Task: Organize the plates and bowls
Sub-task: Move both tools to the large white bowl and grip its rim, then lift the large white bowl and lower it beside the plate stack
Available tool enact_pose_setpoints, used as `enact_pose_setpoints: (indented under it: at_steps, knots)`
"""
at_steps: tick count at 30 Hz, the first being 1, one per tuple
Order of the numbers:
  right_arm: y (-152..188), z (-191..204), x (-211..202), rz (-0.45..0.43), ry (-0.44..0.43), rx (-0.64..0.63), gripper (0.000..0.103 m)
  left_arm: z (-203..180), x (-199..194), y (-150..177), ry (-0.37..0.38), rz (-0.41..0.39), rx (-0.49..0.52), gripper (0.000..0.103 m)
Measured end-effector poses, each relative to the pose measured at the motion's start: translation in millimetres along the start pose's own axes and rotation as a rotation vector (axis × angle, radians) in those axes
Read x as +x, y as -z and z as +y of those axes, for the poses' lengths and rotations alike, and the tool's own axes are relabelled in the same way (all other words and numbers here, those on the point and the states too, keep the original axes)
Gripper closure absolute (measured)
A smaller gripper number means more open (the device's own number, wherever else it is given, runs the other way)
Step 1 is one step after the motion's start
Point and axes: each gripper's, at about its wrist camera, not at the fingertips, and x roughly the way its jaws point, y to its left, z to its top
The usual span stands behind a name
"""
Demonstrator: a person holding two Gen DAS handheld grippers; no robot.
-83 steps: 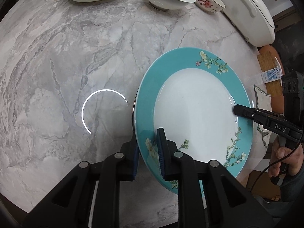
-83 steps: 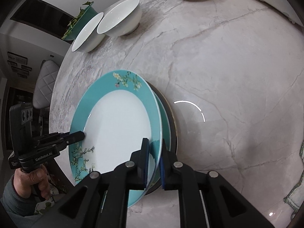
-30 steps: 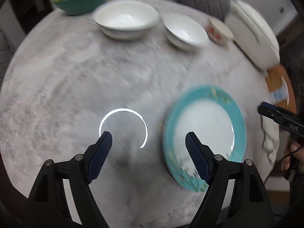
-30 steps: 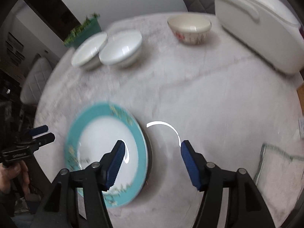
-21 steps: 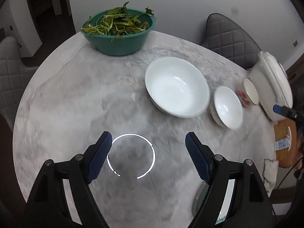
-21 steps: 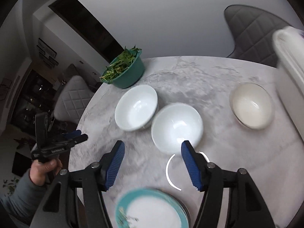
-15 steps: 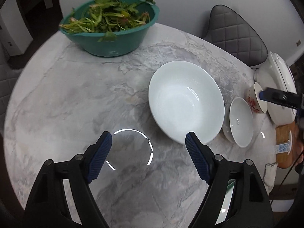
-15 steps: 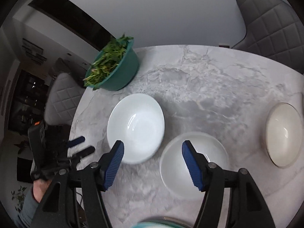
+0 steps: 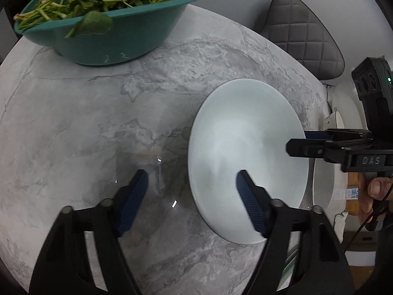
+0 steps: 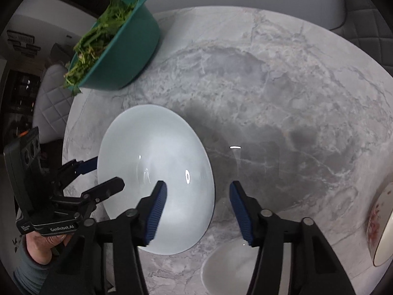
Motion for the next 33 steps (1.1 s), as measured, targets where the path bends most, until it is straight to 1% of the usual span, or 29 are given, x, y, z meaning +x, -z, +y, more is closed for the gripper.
enact_pose_setpoints:
  at_steps: [1,2,3,4,5,8,11,19,27,30,33]
  knots:
    - [0,0,5,0.017,0.001,-0.005,0.060,-1,4,-1,-0.003,0.008,0.004,0.049]
    - [-1,-1,9,0.026,-0.001,-0.004,0.070,-2,8,-1,0.000,0.017,0.006,0.058]
    - [-1,0,12,0.032,0.001,-0.009,0.074,-2,12,-2,0.002,0.023,0.004,0.065]
    - [-1,-1,15,0.038,0.014,-0.013,0.080,-2,16,-2,0.001,0.027,0.001,0.070]
    - [-1,0,17,0.040,0.026,-0.018,0.084,-2,19,-1,0.003,0.034,-0.001,0.075]
    - [-1,-1,18,0.043,0.031,-0.022,0.091,-3,29,-2,0.014,0.042,-0.010,0.085]
    - [1,1,18,0.045,0.045,-0.038,0.091,-3,32,-2,0.014,0.042,-0.012,0.086]
    - [3,23,25,0.042,0.056,-0.072,0.092,-9,21,16,0.011,0.043,-0.021,0.087]
    - [10,49,22,0.030,0.066,-0.113,0.092,2,-19,39,0.016,-0.007,-0.042,0.087]
    - [18,64,19,0.020,0.057,-0.136,0.092,5,-34,51,0.006,-0.020,-0.043,0.087]
    - [27,82,16,0.014,0.051,-0.161,0.092,8,-48,72,0.000,-0.021,-0.051,0.087]
